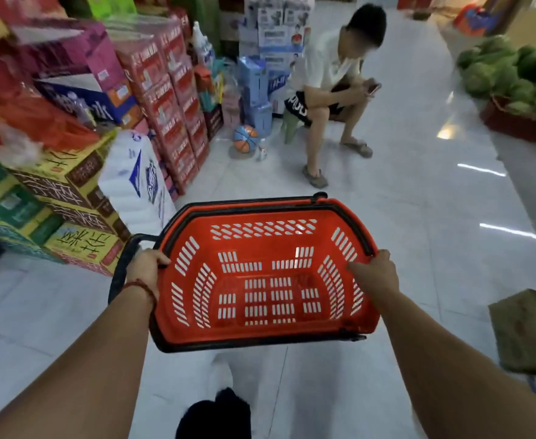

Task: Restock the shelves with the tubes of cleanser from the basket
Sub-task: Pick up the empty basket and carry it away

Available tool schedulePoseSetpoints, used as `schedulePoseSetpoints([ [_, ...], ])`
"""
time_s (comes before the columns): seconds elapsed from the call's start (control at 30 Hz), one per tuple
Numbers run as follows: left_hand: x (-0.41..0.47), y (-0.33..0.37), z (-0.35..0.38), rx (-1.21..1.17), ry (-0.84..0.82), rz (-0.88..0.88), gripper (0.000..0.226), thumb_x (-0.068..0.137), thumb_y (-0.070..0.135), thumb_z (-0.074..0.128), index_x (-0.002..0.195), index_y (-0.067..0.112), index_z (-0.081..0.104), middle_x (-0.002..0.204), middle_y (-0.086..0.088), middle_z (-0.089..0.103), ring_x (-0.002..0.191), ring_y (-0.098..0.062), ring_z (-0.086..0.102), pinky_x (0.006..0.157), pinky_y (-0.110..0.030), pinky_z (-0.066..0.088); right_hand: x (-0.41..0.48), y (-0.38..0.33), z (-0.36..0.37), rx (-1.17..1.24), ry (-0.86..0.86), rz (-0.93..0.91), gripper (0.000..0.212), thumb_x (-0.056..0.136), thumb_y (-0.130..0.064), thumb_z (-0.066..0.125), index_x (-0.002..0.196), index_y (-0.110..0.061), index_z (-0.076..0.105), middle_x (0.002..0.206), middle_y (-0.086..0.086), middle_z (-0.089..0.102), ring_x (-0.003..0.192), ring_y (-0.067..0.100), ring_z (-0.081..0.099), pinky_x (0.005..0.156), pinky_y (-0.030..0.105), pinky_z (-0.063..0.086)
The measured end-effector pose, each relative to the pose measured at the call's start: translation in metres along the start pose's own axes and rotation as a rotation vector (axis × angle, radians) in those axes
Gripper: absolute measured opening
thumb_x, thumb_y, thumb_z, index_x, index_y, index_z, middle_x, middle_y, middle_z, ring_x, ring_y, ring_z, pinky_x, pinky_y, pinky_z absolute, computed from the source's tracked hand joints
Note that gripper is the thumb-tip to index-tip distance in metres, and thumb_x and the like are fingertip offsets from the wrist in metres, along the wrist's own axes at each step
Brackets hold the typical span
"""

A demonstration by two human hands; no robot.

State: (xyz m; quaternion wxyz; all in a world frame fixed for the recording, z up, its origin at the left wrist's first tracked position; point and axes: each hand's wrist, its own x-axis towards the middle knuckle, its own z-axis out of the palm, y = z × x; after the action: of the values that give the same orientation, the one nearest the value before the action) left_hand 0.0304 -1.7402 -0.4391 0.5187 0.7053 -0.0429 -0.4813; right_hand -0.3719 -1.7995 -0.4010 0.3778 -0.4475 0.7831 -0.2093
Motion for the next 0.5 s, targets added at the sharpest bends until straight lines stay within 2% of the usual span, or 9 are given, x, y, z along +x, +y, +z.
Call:
schedulePoseSetpoints([
  [0.1, 0.111, 0.036, 0.032, 0.021, -0.004, -0.019, 0.058, 0.037, 0.010, 0.059, 0.094, 0.001, 0.067, 0.101, -0.026, 0.070, 0.082, -0.042, 0.067, 0.082, -0.058, 0.056, 0.083, -0.058, 0.045, 0.010, -0.036, 0.007, 0.067, 0.081, -0.035, 0.073, 0.134, -0.009, 0.040, 0.125, 0.017, 0.060, 0.103, 0.040, 0.066, 0.090, 0.056, 0.057],
  [0.23, 0.231, 0.105, 0.091, 0.080, -0.033, -0.044, 0.053, 0.039, 0.011, 0.058, 0.090, -0.001, 0.065, 0.097, -0.028, 0.067, 0.073, -0.039, 0.064, 0.078, -0.052, 0.056, 0.189, -0.141, 0.099, -0.010, -0.020, 0.060, 0.071, 0.071, -0.038, 0.069, 0.130, -0.010, 0.041, 0.120, 0.016, 0.060, 0.098, 0.039, 0.066, 0.086, 0.055, 0.058],
  [0.3, 0.305, 0.139, 0.113, 0.104, -0.053, -0.033, 0.067, 0.030, 0.016, 0.065, 0.094, -0.001, 0.067, 0.098, -0.029, 0.068, 0.077, -0.040, 0.066, 0.082, -0.057, 0.057, 0.230, -0.181, 0.118, -0.004, -0.012, 0.098, 0.072, 0.070, -0.040, 0.068, 0.130, -0.011, 0.041, 0.119, 0.015, 0.060, 0.097, 0.038, 0.067, 0.085, 0.055, 0.059],
  [0.37, 0.370, 0.174, 0.135, 0.180, -0.094, -0.028, 0.079, 0.012, 0.027, 0.072, 0.087, 0.004, 0.073, 0.098, -0.030, 0.070, 0.085, -0.047, 0.068, 0.087, -0.065, 0.054, 0.270, -0.225, 0.130, 0.007, 0.002, 0.129, 0.070, 0.073, -0.039, 0.070, 0.130, -0.010, 0.041, 0.120, 0.016, 0.060, 0.098, 0.039, 0.067, 0.087, 0.056, 0.058],
  [0.43, 0.420, 0.209, 0.162, 0.219, -0.097, 0.009, 0.066, 0.008, 0.030, 0.072, 0.071, 0.010, 0.070, 0.094, -0.032, 0.068, 0.087, -0.049, 0.067, 0.088, -0.067, 0.053, 0.307, -0.266, 0.141, 0.024, 0.016, 0.142, 0.071, 0.075, -0.038, 0.073, 0.132, -0.010, 0.041, 0.121, 0.017, 0.060, 0.100, 0.039, 0.066, 0.088, 0.056, 0.057],
  [0.5, 0.442, 0.253, 0.198, 0.223, -0.064, -0.011, 0.056, 0.013, 0.027, 0.071, 0.066, 0.010, 0.068, 0.087, -0.027, 0.068, 0.079, -0.043, 0.066, 0.084, -0.063, 0.056, 0.350, -0.299, 0.155, 0.039, 0.011, 0.161, 0.070, 0.077, -0.035, 0.076, 0.133, -0.010, 0.041, 0.122, 0.017, 0.060, 0.100, 0.039, 0.066, 0.088, 0.054, 0.057],
])
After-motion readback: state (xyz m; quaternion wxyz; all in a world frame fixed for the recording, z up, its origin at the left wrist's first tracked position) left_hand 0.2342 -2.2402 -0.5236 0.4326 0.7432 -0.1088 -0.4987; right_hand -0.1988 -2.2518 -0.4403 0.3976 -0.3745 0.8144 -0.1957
